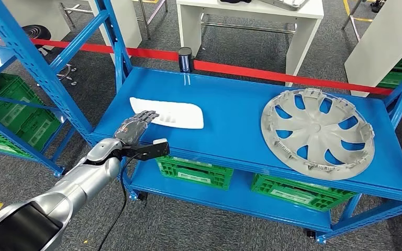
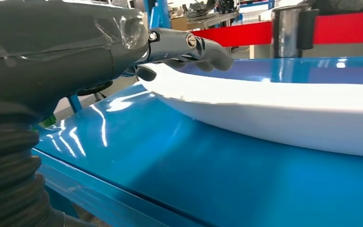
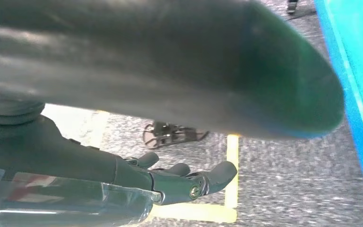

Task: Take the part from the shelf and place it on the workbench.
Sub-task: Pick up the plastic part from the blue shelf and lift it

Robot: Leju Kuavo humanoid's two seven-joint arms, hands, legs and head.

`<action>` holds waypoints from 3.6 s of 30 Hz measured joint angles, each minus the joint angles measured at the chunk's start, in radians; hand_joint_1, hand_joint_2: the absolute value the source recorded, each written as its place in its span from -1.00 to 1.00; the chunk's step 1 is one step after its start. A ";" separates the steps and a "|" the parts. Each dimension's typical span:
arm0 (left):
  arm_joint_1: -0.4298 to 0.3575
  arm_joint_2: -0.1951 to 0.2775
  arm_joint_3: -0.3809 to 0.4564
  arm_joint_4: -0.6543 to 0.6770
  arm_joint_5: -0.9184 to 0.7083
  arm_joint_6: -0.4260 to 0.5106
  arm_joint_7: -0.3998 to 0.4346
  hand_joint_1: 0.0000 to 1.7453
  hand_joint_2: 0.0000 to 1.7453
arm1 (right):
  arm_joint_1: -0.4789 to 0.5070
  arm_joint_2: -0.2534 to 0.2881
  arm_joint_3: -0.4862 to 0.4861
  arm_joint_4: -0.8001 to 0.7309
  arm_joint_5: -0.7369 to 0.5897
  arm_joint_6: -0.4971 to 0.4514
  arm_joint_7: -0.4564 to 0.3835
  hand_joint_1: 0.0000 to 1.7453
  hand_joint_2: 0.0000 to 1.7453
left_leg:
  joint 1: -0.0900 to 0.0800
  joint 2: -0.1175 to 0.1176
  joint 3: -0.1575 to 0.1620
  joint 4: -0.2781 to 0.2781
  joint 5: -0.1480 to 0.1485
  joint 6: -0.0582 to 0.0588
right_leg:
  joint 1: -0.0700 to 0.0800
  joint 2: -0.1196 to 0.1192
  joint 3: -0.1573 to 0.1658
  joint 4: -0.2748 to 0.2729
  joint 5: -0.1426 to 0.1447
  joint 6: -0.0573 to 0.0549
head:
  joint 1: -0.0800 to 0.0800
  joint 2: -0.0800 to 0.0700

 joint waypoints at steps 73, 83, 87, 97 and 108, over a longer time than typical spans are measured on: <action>0.487 0.128 0.093 -1.445 1.068 -0.363 -0.131 -1.00 -1.00 | 0.024 0.023 -0.015 0.060 -0.088 -0.003 -0.090 -1.00 -1.00 | 0.020 0.000 -0.033 0.111 -0.051 -0.023 | -0.010 0.005 0.030 -0.004 -0.019 -0.015 | -0.006 0.000; 0.489 0.118 0.099 -1.462 1.053 -0.410 -0.128 -1.00 -1.00 | 0.018 0.033 -0.032 0.062 -0.098 -0.025 -0.095 -1.00 -1.00 | 0.013 0.003 0.030 -0.023 -0.007 0.016 | -0.003 0.003 -0.081 0.207 -0.112 -0.004 | -0.001 0.000; 0.489 0.112 0.098 -1.462 1.049 -0.417 -0.126 -1.00 -1.00 | 0.018 0.034 -0.041 0.066 -0.103 -0.026 -0.096 -1.00 -1.00 | 0.010 0.002 0.030 -0.020 -0.008 0.016 | -0.004 0.002 -0.066 0.179 -0.084 0.019 | -0.001 0.000; 0.483 0.105 0.098 -1.462 1.047 -0.432 -0.124 -1.00 -1.00 | 0.017 0.041 -0.056 0.068 -0.110 -0.030 -0.102 -1.00 -1.00 | 0.015 0.001 -0.045 0.136 -0.095 -0.029 | -0.005 0.002 0.033 -0.013 -0.016 -0.023 | -0.007 0.000; 0.476 0.103 0.099 -1.459 1.047 -0.443 -0.124 -1.00 -1.00 | 0.016 0.051 -0.067 0.070 -0.113 -0.039 -0.112 -1.00 -1.00 | 0.006 0.002 0.017 -0.008 -0.019 -0.001 | 0.004 0.008 0.037 -0.018 -0.022 -0.009 | -0.007 0.000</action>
